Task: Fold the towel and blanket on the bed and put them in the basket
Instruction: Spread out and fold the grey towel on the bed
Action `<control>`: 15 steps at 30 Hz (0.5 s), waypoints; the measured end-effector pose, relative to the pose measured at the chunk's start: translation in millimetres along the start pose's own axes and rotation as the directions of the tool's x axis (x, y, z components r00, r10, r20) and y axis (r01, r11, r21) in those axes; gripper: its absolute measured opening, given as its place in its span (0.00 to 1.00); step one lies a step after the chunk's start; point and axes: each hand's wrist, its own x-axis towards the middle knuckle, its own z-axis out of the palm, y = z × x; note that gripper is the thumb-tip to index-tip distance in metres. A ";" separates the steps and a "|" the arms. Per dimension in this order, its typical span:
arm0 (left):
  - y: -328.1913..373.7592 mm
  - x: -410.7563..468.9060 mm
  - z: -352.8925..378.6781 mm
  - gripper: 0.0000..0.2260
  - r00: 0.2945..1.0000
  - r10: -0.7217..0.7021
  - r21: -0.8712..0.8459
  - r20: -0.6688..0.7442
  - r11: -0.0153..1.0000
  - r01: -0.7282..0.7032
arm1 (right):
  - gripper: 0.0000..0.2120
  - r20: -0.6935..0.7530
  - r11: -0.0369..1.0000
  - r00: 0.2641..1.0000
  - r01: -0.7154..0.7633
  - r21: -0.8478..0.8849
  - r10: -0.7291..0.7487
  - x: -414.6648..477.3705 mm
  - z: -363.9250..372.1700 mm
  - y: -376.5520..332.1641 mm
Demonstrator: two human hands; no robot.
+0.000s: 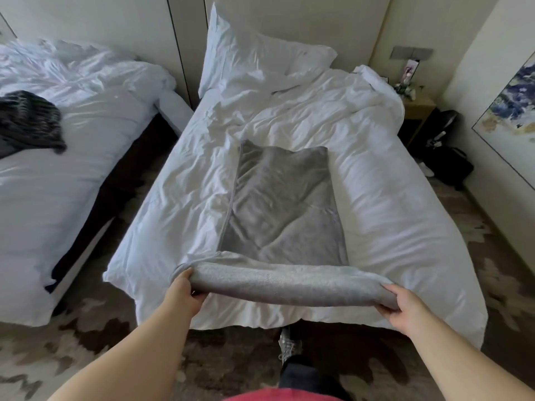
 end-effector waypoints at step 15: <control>18.6 22.4 54.3 0.19 0.998 0.059 0.130 -0.009 0.990 -0.057 | 0.04 0.036 0.993 0.998 -0.047 0.110 0.043 33.2 44.4 -30.1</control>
